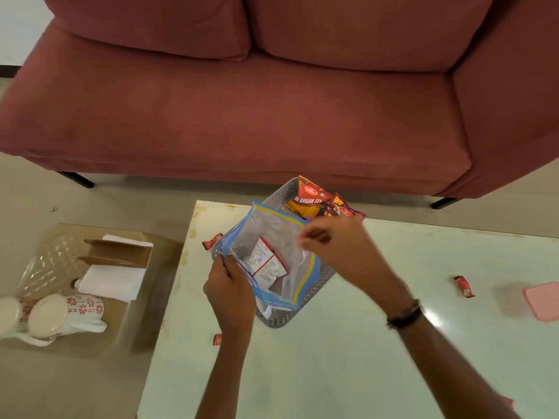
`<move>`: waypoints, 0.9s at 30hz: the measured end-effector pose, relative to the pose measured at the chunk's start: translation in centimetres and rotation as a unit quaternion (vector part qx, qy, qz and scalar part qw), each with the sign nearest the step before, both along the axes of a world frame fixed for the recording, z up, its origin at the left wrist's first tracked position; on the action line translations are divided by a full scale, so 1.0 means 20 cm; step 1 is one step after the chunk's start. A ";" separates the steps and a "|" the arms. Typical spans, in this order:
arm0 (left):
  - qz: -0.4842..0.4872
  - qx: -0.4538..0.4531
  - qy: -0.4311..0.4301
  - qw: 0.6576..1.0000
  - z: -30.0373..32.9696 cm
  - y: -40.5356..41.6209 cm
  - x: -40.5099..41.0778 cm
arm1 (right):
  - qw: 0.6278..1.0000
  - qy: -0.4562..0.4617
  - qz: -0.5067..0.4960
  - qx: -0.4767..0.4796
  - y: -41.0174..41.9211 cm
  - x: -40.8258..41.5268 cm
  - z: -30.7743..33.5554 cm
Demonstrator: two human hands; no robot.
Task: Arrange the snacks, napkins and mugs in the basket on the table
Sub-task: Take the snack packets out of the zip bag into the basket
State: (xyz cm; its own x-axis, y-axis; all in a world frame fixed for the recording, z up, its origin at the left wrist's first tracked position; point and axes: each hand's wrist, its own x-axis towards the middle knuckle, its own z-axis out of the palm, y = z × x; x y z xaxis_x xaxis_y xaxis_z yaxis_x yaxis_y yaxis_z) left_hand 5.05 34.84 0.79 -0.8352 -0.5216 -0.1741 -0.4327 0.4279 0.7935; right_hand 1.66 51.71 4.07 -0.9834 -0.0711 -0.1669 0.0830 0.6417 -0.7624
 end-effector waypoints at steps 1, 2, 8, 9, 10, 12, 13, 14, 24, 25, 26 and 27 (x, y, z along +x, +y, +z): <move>-0.004 -0.007 -0.001 1.000 0.00 0.00 0.00 | 0.997 -0.045 0.055 0.025 -0.11 0.01 -0.02; -0.005 -0.009 -0.002 1.000 0.00 0.00 0.00 | 0.989 -0.081 0.100 0.072 -0.21 -0.01 -0.06; -0.011 -0.007 -0.012 1.000 -0.01 -0.01 0.03 | 0.935 -0.176 0.126 0.280 -0.46 -0.20 -0.51; -0.016 -0.008 -0.012 1.000 -0.01 -0.02 0.05 | 0.926 -0.185 0.130 0.302 -0.46 -0.21 -0.56; -0.019 -0.006 -0.011 1.000 -0.02 -0.03 0.05 | 0.918 -0.192 0.135 0.321 -0.46 -0.21 -0.60; -0.017 0.003 -0.009 1.000 -0.03 -0.04 0.07 | 0.914 -0.183 0.128 0.339 -0.46 -0.20 -0.64; -0.015 0.004 -0.009 1.000 -0.04 -0.05 0.08 | 0.917 -0.170 0.122 0.340 -0.46 -0.19 -0.65; -0.013 0.004 -0.010 1.000 -0.04 -0.05 0.08 | 0.920 -0.156 0.120 0.339 -0.47 -0.17 -0.64; 0.017 0.002 0.016 1.000 0.02 -0.13 0.01 | 0.966 0.098 0.094 0.221 -0.28 -0.02 0.04; 0.022 0.003 0.013 1.000 0.03 -0.14 -0.01 | 0.974 0.148 0.073 0.155 -0.23 -0.01 0.12; 0.028 0.009 0.008 1.000 0.04 -0.15 -0.02 | 0.974 0.198 0.054 0.094 -0.19 0.00 0.21; 0.033 0.016 0.006 0.999 0.03 -0.16 -0.04 | 0.973 0.219 0.042 0.052 -0.14 0.01 0.29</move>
